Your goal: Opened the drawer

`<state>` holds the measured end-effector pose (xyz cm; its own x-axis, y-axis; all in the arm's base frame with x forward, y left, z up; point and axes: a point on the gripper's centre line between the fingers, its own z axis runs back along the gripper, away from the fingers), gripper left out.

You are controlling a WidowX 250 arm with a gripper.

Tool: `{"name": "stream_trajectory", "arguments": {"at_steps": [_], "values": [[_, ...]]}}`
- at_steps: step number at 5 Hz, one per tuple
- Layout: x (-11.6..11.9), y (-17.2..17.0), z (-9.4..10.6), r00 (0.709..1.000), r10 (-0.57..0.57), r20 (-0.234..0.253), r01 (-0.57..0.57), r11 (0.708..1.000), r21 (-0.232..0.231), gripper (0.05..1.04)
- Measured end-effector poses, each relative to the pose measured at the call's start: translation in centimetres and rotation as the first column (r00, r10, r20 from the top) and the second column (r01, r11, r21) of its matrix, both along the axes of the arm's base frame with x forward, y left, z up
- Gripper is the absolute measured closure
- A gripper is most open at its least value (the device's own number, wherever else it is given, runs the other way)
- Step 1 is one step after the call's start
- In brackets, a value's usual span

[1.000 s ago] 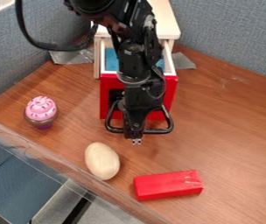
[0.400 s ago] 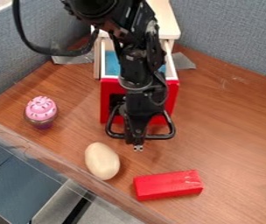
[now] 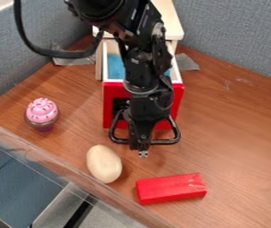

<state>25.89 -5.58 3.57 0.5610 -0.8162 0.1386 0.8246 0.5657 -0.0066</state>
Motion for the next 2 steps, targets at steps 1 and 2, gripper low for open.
{"name": "stream_trajectory", "arguments": {"at_steps": [1, 2], "values": [[-0.05, 0.01, -0.11, 1.000, 0.004, 0.003, -0.004, 1.000, -0.001, 0.981], [-0.27, -0.01, -0.11, 1.000, -0.002, 0.005, 0.002, 1.000, 0.009, 0.950]]}}
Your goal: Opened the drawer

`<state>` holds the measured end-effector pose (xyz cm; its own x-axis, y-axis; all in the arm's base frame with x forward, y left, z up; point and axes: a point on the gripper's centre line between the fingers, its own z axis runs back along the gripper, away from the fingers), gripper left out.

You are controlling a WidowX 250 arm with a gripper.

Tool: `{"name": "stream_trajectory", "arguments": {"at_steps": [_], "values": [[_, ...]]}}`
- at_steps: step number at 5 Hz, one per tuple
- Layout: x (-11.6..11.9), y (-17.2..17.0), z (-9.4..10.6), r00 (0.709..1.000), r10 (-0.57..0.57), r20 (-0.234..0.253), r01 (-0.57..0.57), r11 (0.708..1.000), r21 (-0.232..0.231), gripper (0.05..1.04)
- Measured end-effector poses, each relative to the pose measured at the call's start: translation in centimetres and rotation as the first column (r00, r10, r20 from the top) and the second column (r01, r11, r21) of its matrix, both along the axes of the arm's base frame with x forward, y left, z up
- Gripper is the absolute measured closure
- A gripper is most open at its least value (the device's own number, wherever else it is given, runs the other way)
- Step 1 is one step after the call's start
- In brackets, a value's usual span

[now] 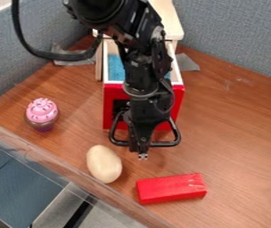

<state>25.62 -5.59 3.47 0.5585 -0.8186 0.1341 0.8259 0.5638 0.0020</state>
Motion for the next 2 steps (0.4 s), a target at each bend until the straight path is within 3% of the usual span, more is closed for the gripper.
{"name": "stream_trajectory", "arguments": {"at_steps": [1, 2], "values": [[-0.11, -0.11, -0.02, 1.000, -0.003, -0.002, 0.003, 1.000, 0.029, 0.745], [-0.20, -0.22, -0.02, 1.000, -0.008, -0.007, 0.008, 1.000, 0.023, 0.434]]}}
